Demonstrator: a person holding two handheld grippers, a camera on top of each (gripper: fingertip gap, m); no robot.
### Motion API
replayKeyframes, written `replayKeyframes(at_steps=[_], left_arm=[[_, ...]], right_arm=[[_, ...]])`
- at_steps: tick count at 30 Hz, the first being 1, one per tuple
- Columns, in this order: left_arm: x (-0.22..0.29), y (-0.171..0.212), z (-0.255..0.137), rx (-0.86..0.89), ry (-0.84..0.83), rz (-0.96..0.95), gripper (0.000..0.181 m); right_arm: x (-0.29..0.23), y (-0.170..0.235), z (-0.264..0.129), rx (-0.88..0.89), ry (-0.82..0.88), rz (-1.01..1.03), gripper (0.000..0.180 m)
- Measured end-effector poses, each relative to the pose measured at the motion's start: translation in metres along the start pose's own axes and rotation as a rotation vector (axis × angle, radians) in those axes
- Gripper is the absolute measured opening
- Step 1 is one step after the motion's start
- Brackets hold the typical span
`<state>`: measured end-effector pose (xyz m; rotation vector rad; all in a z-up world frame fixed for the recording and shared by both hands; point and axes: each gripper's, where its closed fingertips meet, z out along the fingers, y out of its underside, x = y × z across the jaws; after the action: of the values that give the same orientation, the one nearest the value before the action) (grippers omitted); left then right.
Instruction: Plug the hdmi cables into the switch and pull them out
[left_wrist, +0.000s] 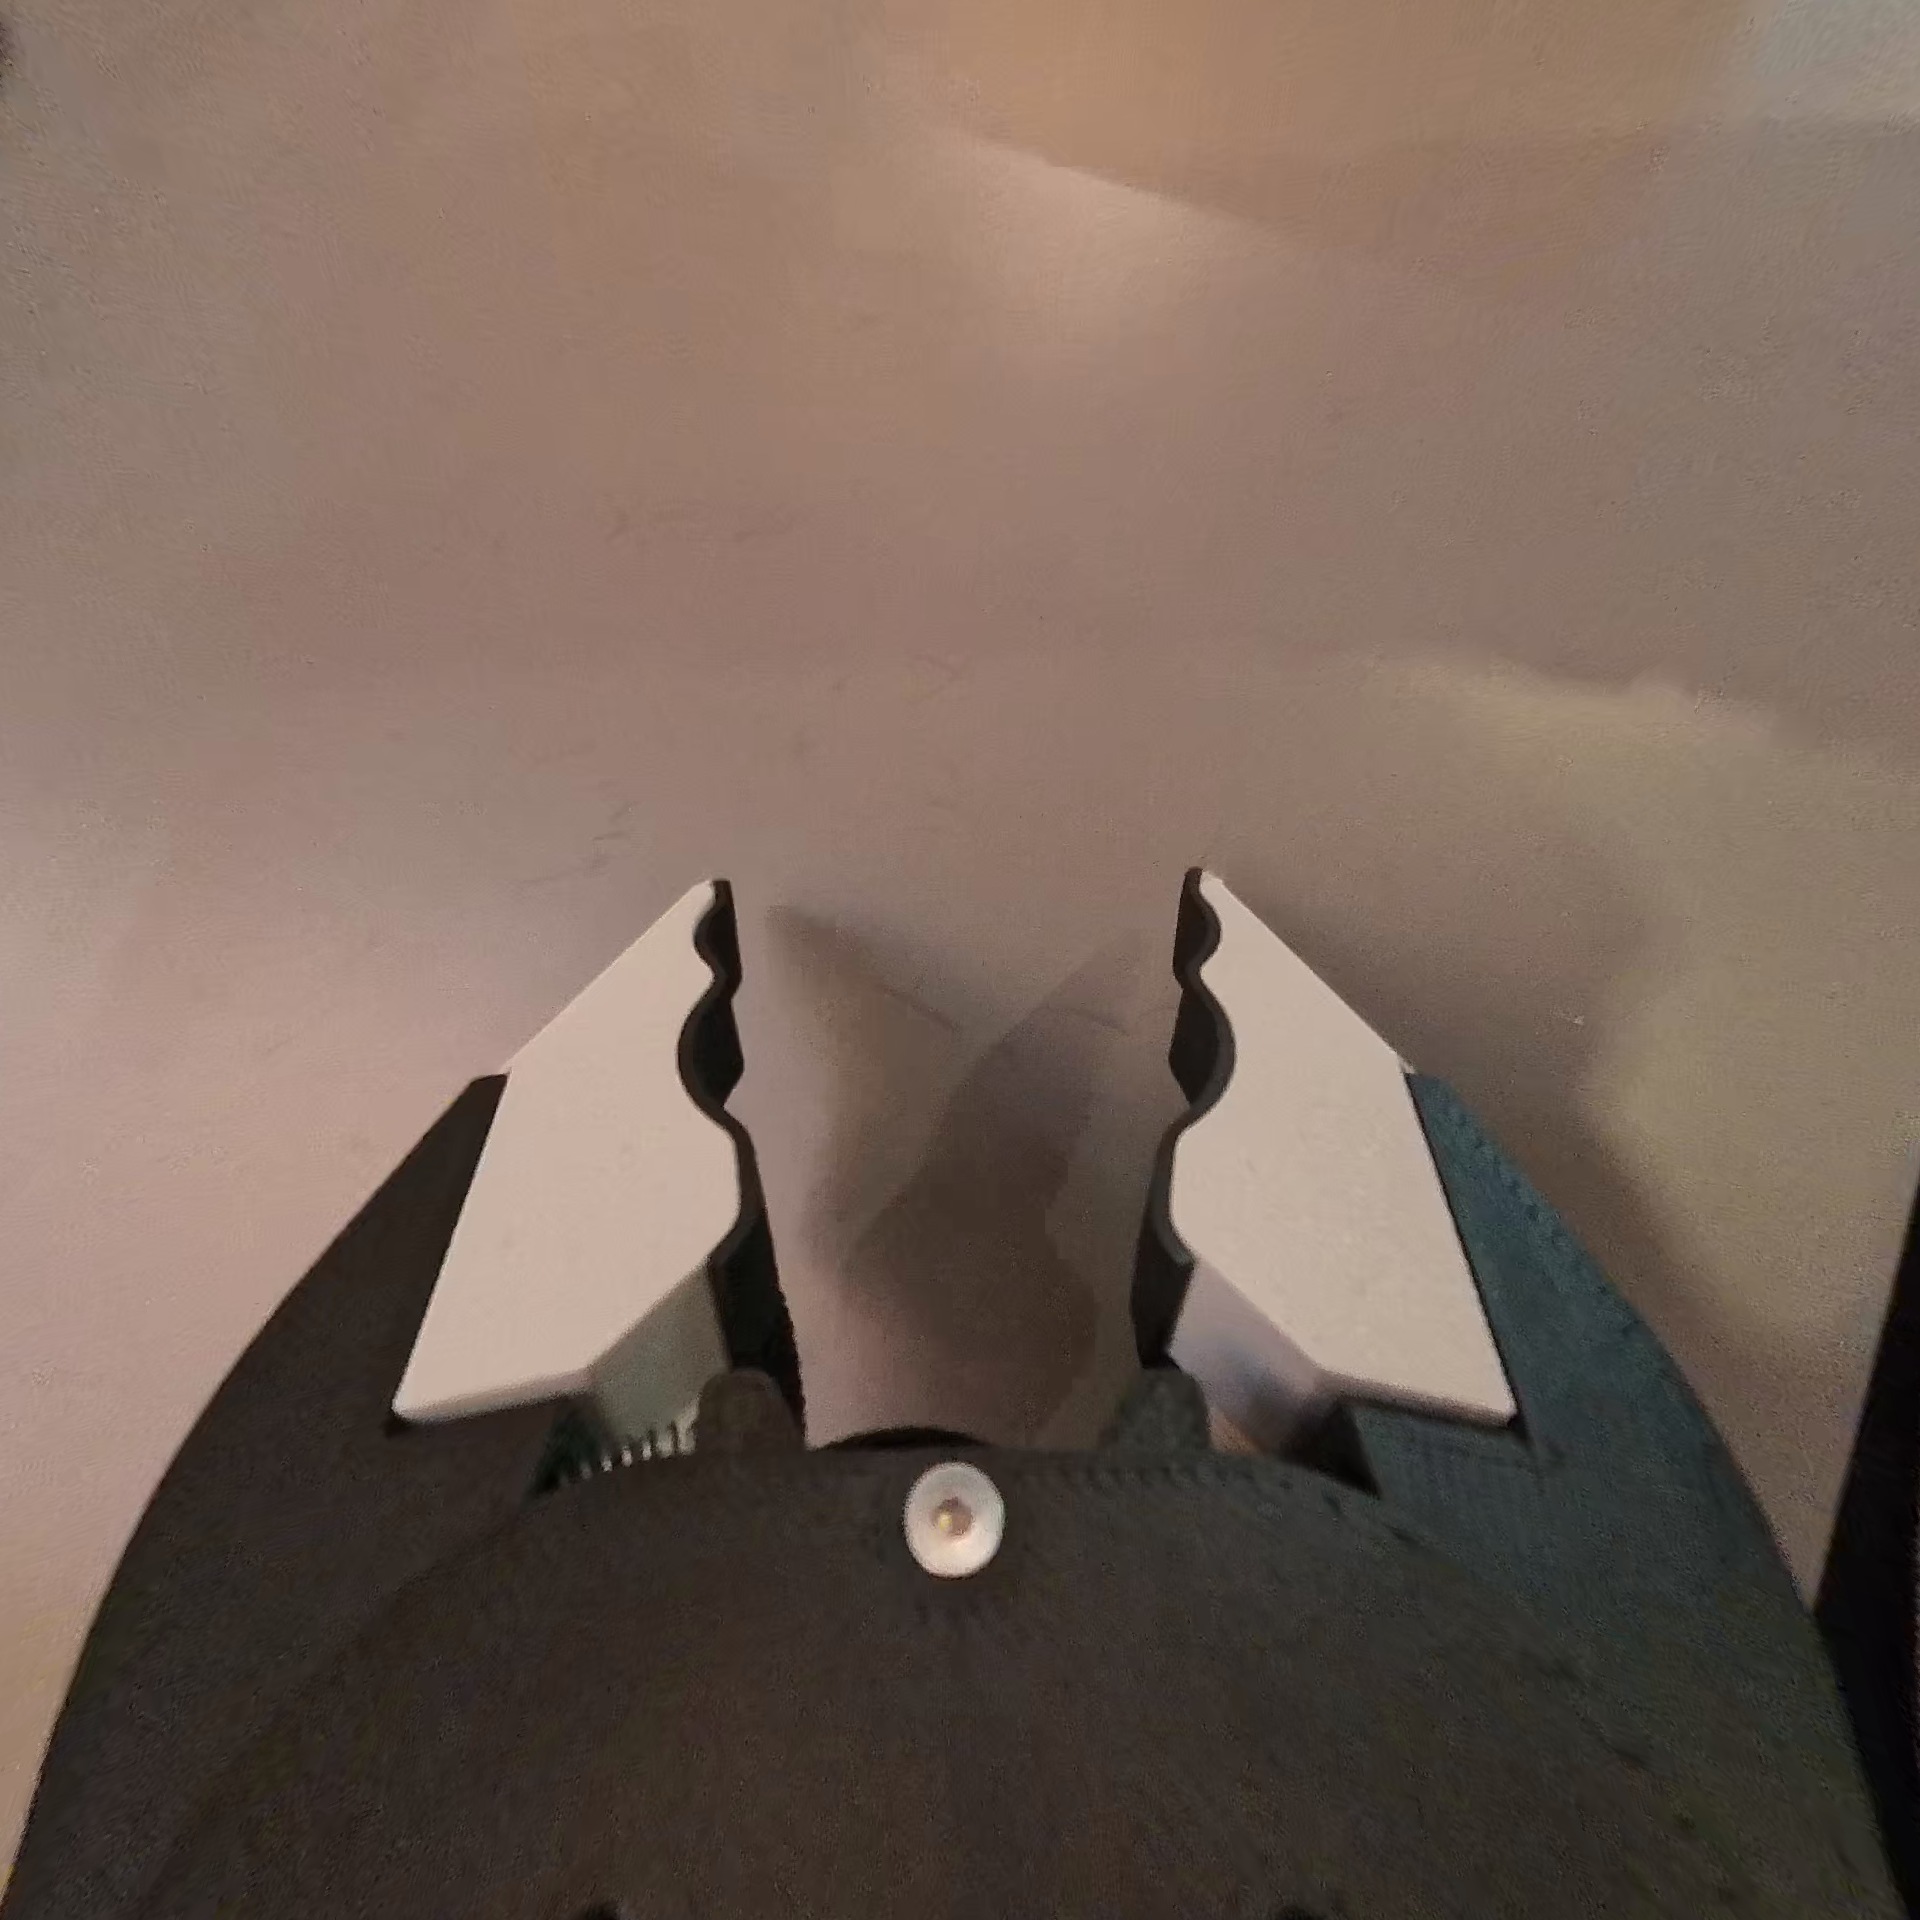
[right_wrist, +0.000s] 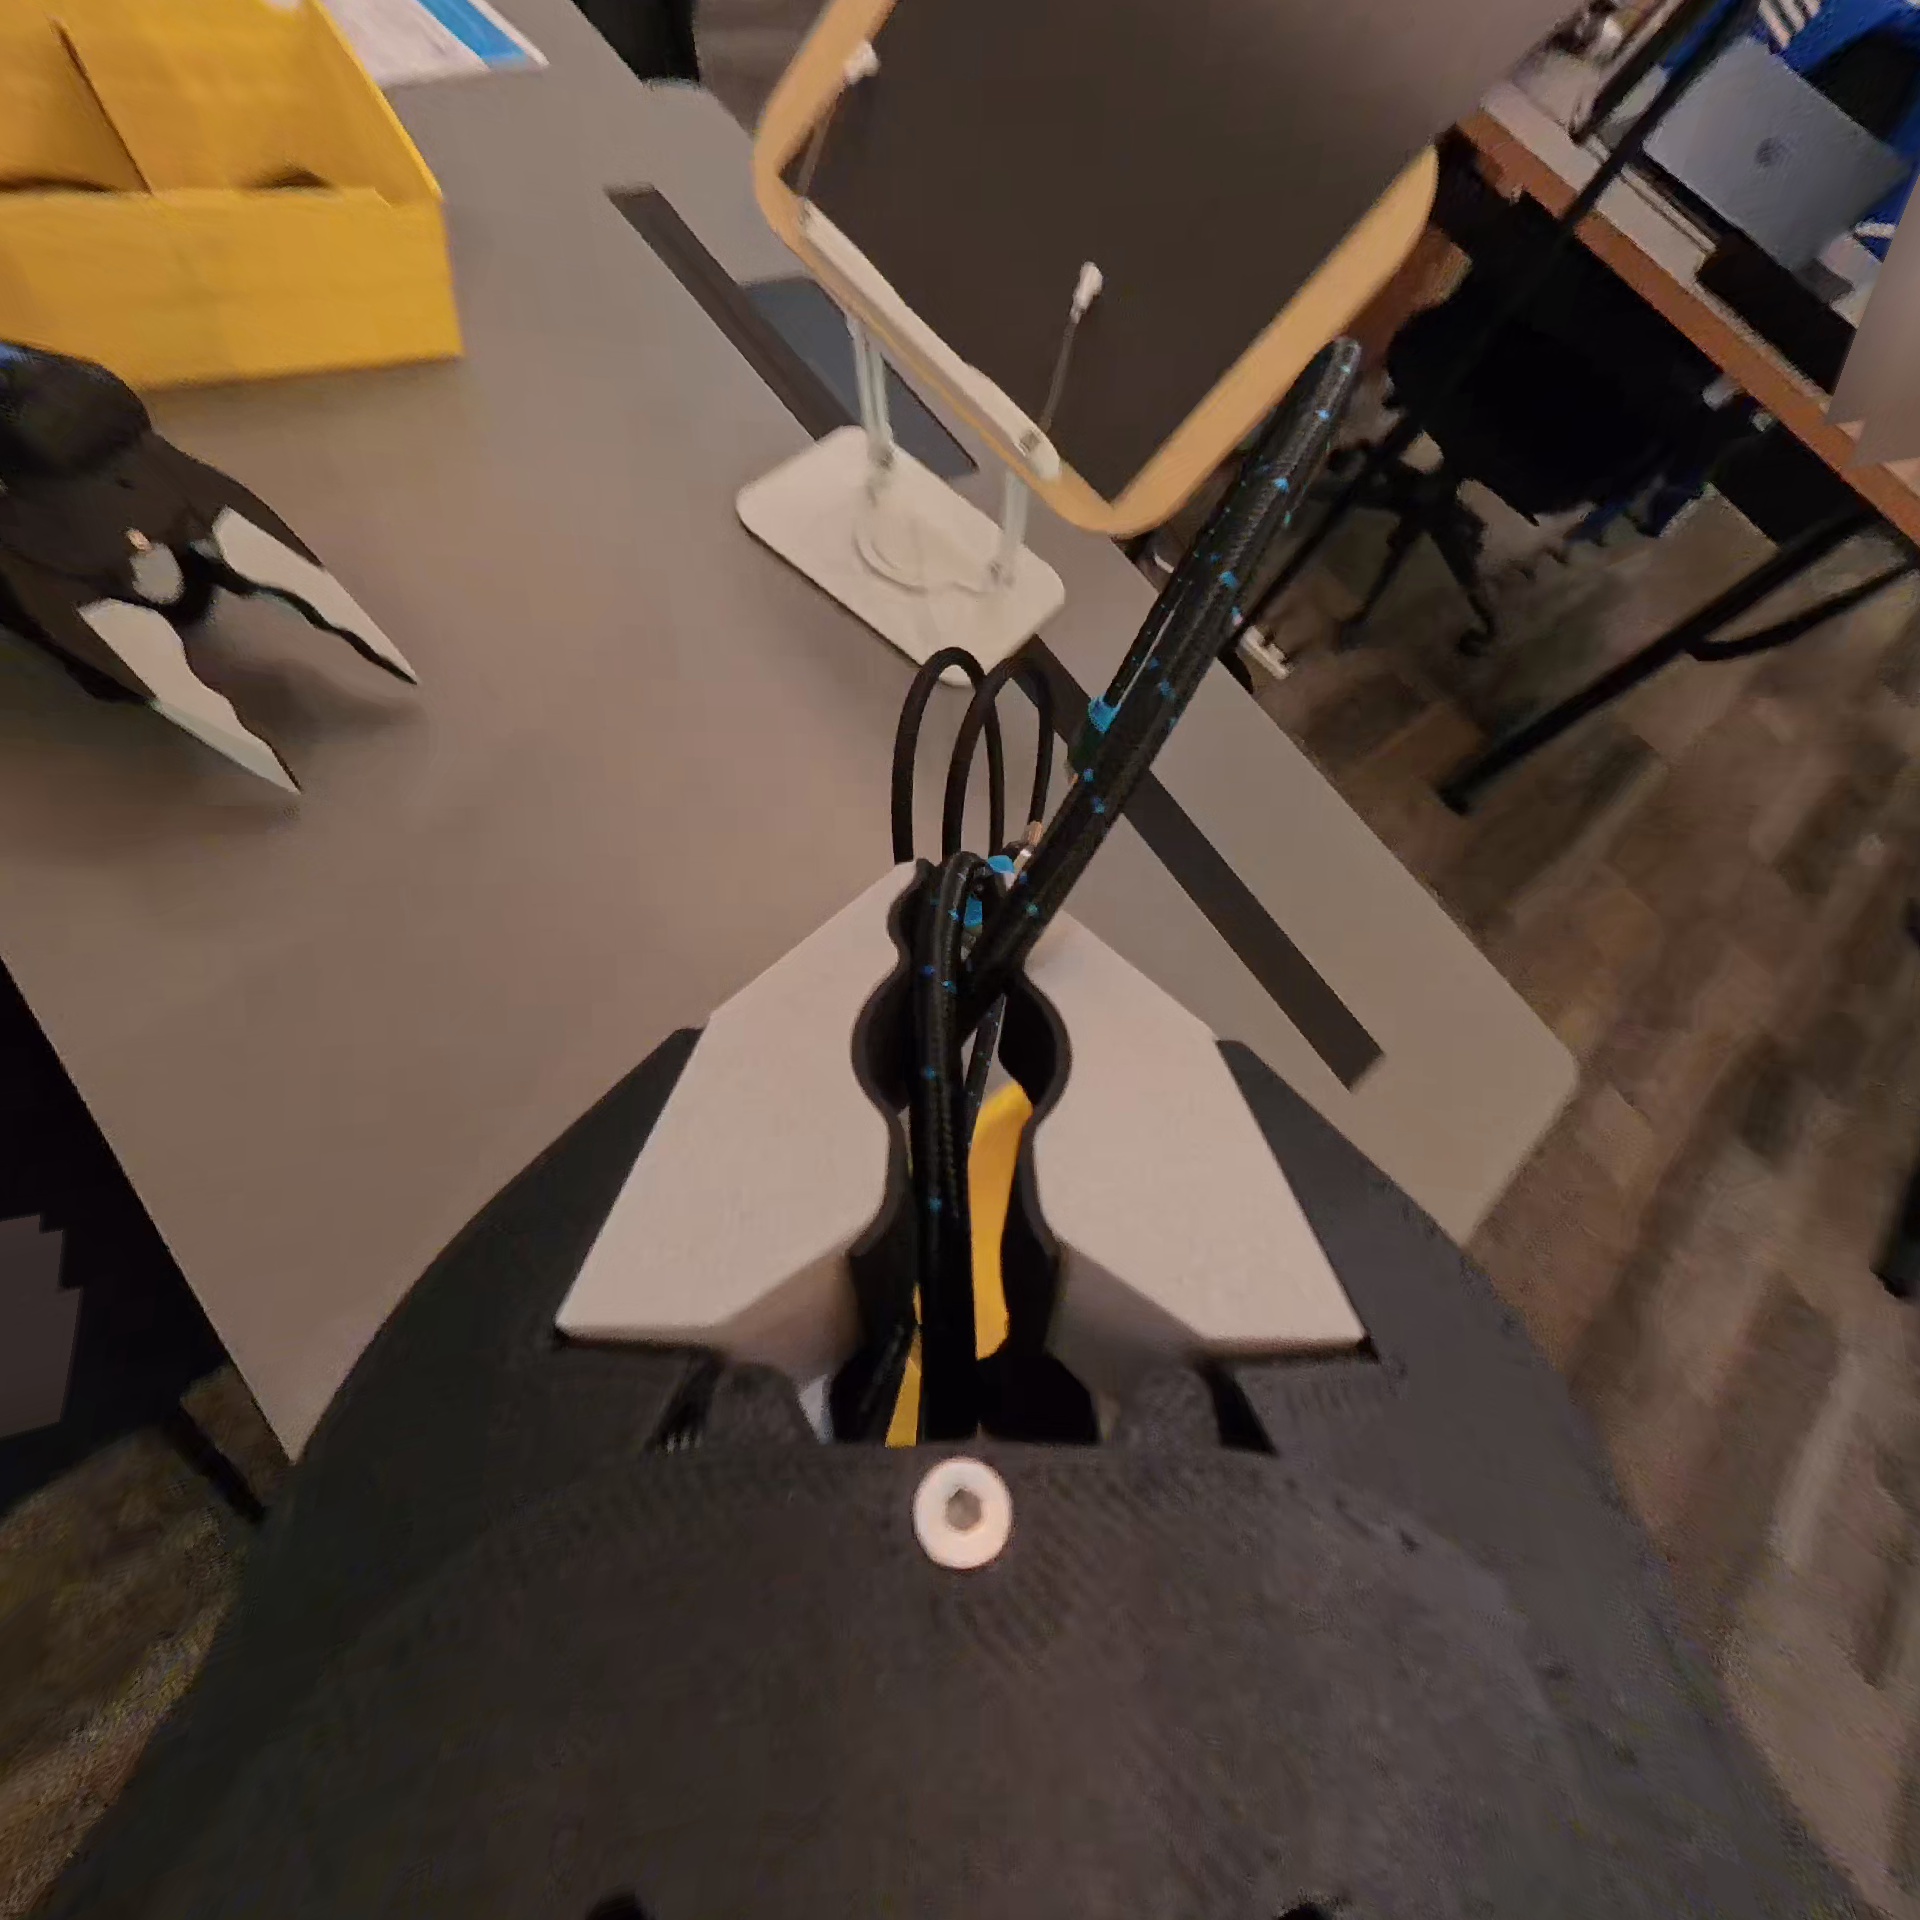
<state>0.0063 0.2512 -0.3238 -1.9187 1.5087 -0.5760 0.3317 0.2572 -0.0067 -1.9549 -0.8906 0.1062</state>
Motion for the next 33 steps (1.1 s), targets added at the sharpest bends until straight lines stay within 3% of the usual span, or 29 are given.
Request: replayKeyframes(at_steps=[9, 17, 21, 27, 33], left_arm=[[-0.004, 0.003, 0.006, -0.010, 0.016, -0.047, 0.078], [-0.004, 0.004, 0.007, -0.016, 0.014, -0.049, 0.077], [-0.004, 0.003, 0.008, -0.014, 0.018, -0.051, 0.076], [-0.004, 0.003, 0.008, -0.013, 0.016, -0.049, 0.076], [-0.004, 0.003, 0.008, -0.011, 0.015, -0.052, 0.076]], right_arm=[[0.052, 0.018, -0.066, -0.222, 0.025, -0.117, 0.007], [0.070, -0.006, -0.104, -0.143, 0.002, -0.131, 0.006], [0.078, -0.007, -0.120, -0.184, 0.004, -0.142, 0.007], [0.081, 0.031, -0.104, -0.380, -0.078, -0.159, 0.007], [0.089, 0.099, -0.059, -0.587, -0.186, -0.100, 0.007]])
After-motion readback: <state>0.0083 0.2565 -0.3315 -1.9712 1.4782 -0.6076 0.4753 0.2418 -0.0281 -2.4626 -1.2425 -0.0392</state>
